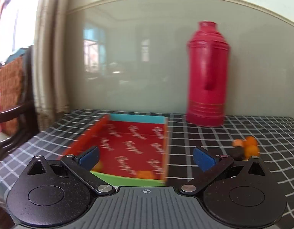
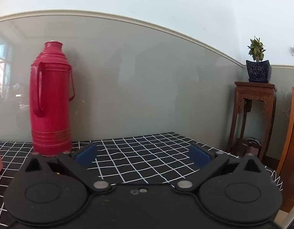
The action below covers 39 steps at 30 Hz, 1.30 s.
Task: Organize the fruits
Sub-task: 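Move the left gripper to a dark mangosteen and grasp it, then carry the mangosteen into the red box and open the left gripper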
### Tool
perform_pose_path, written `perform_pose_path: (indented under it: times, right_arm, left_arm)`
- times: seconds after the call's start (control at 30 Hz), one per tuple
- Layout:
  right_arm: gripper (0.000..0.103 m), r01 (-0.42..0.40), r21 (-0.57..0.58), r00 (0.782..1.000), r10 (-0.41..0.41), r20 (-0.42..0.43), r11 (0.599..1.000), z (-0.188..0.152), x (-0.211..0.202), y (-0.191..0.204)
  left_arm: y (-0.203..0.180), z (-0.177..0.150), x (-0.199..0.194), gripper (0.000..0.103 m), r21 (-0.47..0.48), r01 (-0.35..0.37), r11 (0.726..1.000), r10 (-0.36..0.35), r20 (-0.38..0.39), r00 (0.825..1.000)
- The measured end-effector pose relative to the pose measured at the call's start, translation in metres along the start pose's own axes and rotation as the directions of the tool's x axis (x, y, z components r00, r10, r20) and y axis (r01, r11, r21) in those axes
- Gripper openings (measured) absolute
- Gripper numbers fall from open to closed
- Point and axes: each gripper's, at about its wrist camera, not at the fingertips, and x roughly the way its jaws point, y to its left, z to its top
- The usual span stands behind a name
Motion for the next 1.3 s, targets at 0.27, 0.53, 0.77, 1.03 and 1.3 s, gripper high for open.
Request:
perform_pose_path:
  times: [0.27, 0.53, 0.77, 1.03, 1.3]
  right_arm:
    - [0.097, 0.065, 0.029, 0.998, -0.065, -0.013, 0.997, -0.007, 0.003, -0.038]
    - [0.097, 0.091, 0.056, 0.996, -0.09, -0.015, 0.994, -0.008, 0.006, -0.066]
    - [0.097, 0.091, 0.062, 0.996, -0.09, -0.017, 0.994, -0.009, 0.008, -0.075]
    - [0.097, 0.105, 0.024, 0.994, -0.105, -0.011, 0.994, -0.012, 0.009, -0.074]
    - [0.097, 0.107, 0.026, 0.994, -0.107, -0.015, 0.994, -0.014, 0.009, -0.074]
  left_arm:
    - [-0.089, -0.016, 0.015, 0.102, 0.088, 0.17, 0.981, -0.163, -0.085, 0.983]
    - [-0.15, -0.027, 0.026, 0.072, 0.173, 0.249, 0.953, -0.224, -0.153, 0.962]
    - [-0.175, -0.033, 0.039, 0.056, 0.181, 0.265, 0.947, -0.232, -0.186, 0.955]
    - [-0.191, -0.038, 0.046, 0.035, 0.192, 0.29, 0.937, -0.251, -0.204, 0.946]
    - [-0.188, -0.037, 0.044, 0.034, 0.17, 0.282, 0.944, -0.25, -0.189, 0.95]
